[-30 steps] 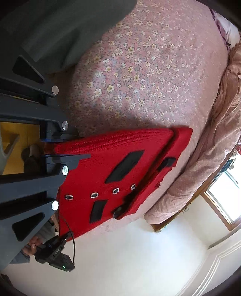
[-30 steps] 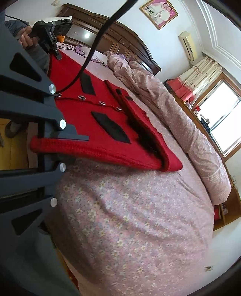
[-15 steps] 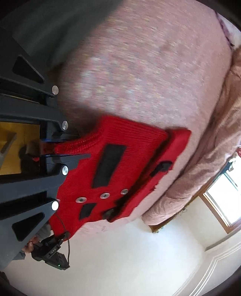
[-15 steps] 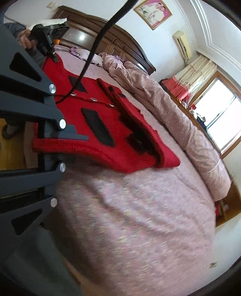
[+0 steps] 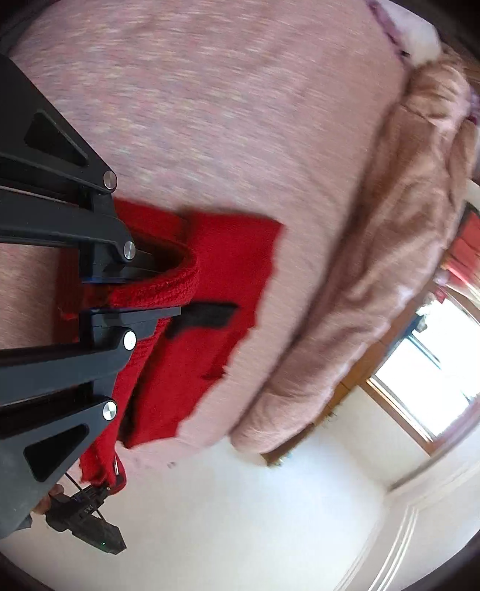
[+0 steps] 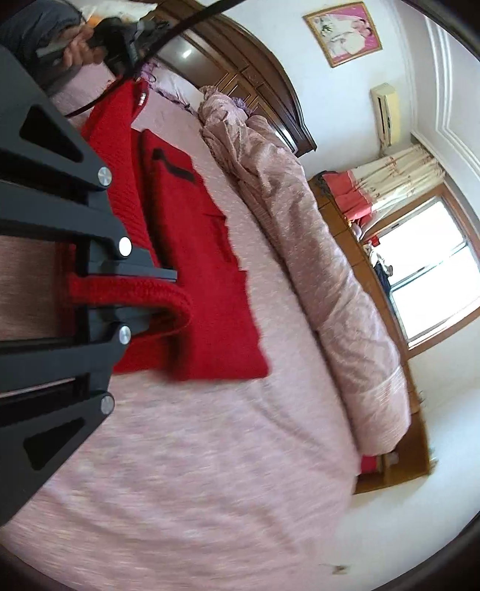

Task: Fold small clothes
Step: 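Lift the hem with both tools and fold it toward the collar, then lay the hem down on the collar and open both tools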

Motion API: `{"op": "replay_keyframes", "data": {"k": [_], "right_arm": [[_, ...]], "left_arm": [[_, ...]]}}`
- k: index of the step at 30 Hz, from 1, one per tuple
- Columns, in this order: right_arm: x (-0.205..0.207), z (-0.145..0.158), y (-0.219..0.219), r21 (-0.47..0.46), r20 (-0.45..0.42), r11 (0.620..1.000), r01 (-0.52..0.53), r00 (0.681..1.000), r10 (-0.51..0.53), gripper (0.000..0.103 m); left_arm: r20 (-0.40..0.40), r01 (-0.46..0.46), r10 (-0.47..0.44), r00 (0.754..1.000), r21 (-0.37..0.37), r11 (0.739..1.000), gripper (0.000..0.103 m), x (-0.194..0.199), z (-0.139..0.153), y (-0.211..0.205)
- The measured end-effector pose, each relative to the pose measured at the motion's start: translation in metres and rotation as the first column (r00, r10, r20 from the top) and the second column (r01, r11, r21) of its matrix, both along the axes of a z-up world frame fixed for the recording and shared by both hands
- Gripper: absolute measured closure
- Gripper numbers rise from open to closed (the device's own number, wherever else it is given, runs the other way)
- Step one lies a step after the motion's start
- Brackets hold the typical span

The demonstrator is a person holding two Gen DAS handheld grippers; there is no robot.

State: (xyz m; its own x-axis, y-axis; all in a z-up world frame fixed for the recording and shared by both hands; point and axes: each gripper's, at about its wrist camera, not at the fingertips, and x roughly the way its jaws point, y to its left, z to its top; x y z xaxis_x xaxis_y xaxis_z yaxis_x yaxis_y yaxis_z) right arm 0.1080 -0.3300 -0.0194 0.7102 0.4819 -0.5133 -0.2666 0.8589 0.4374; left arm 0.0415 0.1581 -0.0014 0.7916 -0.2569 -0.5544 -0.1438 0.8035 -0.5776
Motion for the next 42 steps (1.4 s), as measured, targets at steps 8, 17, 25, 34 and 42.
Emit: {"op": "replay_keyframes", "data": {"k": [8, 17, 25, 34, 42], "right_arm": [[0.056, 0.009, 0.007, 0.042, 0.063, 0.999, 0.035, 0.997, -0.037, 0.095], [0.099, 0.018, 0.001, 0.167, 0.103, 0.986, 0.013, 0.994, -0.031, 0.095], [0.146, 0.008, 0.014, 0.153, 0.045, 0.987, 0.039, 0.998, -0.046, 0.095], [0.162, -0.025, 0.017, 0.043, 0.006, 0.998, 0.044, 0.999, -0.044, 0.095], [0.173, -0.046, 0.018, 0.038, -0.059, 0.997, 0.062, 0.996, -0.060, 0.094]], "left_arm": [[0.065, -0.019, 0.019, 0.998, -0.003, 1.000, 0.101, 0.050, 0.011, 0.013], [0.128, -0.001, 0.006, 0.992, -0.041, 0.999, 0.101, 0.092, 0.017, 0.019], [0.069, -0.019, 0.022, 0.997, -0.047, 0.999, 0.101, 0.125, -0.005, 0.029], [0.063, 0.033, -0.035, 0.997, 0.036, 0.999, 0.101, 0.128, -0.035, 0.027], [0.019, 0.032, -0.032, 0.999, 0.002, 0.999, 0.101, 0.133, -0.069, 0.033]]}}
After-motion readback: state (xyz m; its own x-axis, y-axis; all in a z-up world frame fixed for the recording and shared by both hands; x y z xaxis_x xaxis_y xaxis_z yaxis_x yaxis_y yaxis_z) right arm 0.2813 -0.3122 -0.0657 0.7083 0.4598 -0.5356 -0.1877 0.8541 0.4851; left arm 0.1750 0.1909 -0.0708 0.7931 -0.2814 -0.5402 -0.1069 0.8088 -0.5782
